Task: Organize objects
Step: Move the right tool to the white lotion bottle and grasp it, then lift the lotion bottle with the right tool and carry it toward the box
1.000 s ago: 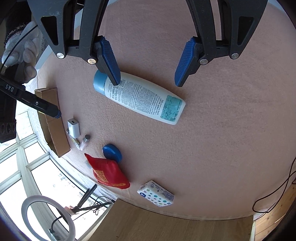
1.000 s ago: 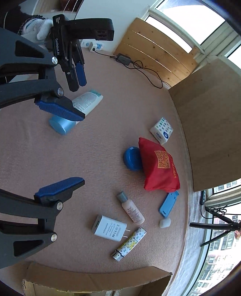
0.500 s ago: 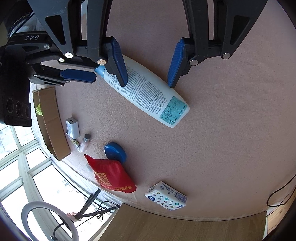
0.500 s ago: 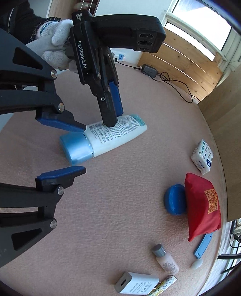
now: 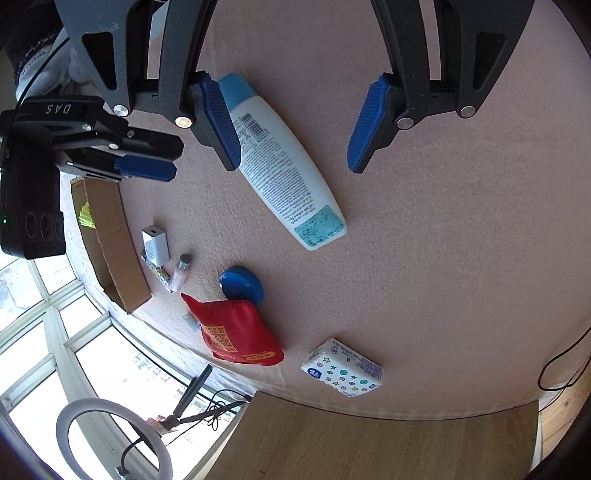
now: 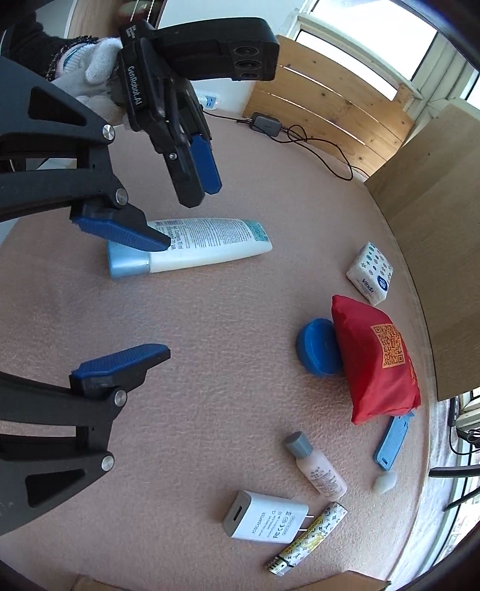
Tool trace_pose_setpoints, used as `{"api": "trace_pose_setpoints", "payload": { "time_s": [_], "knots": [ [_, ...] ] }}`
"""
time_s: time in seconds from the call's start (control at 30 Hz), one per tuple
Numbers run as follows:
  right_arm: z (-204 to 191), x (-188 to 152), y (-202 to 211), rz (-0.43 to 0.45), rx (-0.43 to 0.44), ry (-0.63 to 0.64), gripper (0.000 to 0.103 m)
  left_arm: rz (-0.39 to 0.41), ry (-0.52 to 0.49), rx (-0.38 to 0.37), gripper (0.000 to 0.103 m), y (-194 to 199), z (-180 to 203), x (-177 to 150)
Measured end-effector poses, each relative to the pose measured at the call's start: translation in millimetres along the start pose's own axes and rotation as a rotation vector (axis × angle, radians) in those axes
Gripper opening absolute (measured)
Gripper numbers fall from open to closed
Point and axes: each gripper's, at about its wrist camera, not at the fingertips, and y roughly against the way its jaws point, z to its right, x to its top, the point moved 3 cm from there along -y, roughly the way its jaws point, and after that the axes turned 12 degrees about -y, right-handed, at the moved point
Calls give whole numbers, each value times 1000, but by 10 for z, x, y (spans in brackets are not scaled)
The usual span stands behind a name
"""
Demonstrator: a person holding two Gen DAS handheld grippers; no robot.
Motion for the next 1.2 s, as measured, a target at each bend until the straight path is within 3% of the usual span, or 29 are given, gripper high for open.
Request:
{"api": "trace_pose_setpoints", "payload": {
  "time_s": [0.1, 0.3, 0.47, 0.7, 0.97, 1.2],
  "knots": [
    [-28, 71, -72, -20, 24, -17, 49, -18, -15, -21, 74, 16, 35, -134],
    [-192, 111, -289, -93, 63, 0, 49, -27, -14, -45, 74, -55, 179, -228],
    [-294, 93, -422, -131, 42, 33, 49, -38, -22, -46, 73, -131, 269, -255],
    [-386, 42, -477, -137, 17, 76, 49, -52, -9, -60, 58, -235, 317, -245],
    [-420, 6, -562, -176, 20, 97, 45, -45, 8, -73, 51, -262, 304, -231],
    [-368, 21, -524, -160, 21, 66, 40, -34, 19, -60, 49, -274, 367, -209]
  ]
}}
